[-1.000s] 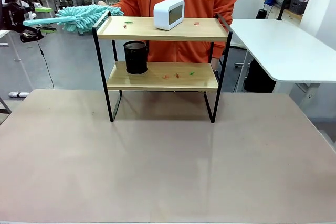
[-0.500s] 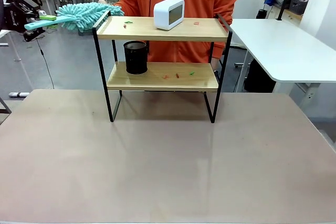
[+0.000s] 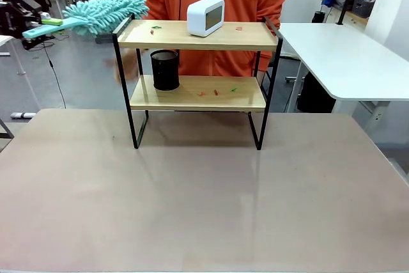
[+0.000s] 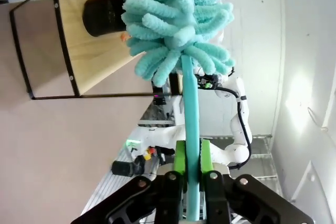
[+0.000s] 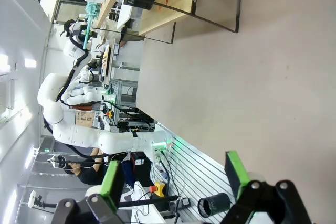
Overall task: Clean the shelf.
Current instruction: Pick up the Duster from the human.
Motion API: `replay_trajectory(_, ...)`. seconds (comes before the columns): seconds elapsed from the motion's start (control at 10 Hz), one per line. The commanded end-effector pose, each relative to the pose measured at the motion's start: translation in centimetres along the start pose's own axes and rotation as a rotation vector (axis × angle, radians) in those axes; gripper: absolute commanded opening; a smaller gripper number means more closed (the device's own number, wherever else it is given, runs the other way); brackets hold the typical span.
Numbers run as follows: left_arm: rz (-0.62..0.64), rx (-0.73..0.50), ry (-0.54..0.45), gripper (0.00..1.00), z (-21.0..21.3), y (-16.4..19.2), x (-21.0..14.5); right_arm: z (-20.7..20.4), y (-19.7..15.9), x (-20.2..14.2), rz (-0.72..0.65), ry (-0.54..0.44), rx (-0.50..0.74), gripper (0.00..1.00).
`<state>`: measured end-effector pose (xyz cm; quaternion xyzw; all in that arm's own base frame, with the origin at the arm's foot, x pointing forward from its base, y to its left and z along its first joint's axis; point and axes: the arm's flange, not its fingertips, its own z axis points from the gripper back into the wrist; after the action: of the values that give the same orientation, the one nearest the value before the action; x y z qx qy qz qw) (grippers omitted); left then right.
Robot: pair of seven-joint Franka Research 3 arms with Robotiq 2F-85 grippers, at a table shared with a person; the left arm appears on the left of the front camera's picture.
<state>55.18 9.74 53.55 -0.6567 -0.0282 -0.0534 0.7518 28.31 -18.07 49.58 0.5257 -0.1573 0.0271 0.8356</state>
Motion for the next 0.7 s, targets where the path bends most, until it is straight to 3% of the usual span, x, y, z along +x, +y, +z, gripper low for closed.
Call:
replay_trajectory(0.0,-0.146,0.084,-0.070,0.00,3.3,-2.8,-7.2,-0.1,0.1,0.2,0.027,-0.015,0.018,1.00)
replay_trajectory(0.2,-0.279,0.207,-0.152,0.00,8.2,-4.6,-16.8,-0.1,0.1,0.2,0.027,-0.015,0.018,1.00)
replay_trajectory(0.4,-0.330,0.268,-0.050,0.00,10.8,-4.0,-25.6,-0.1,0.1,0.2,0.027,-0.015,0.018,1.00)
replay_trajectory(0.6,-0.278,0.355,0.043,0.00,10.9,-1.6,-30.6,-0.1,0.1,0.2,0.027,-0.015,0.018,1.00)
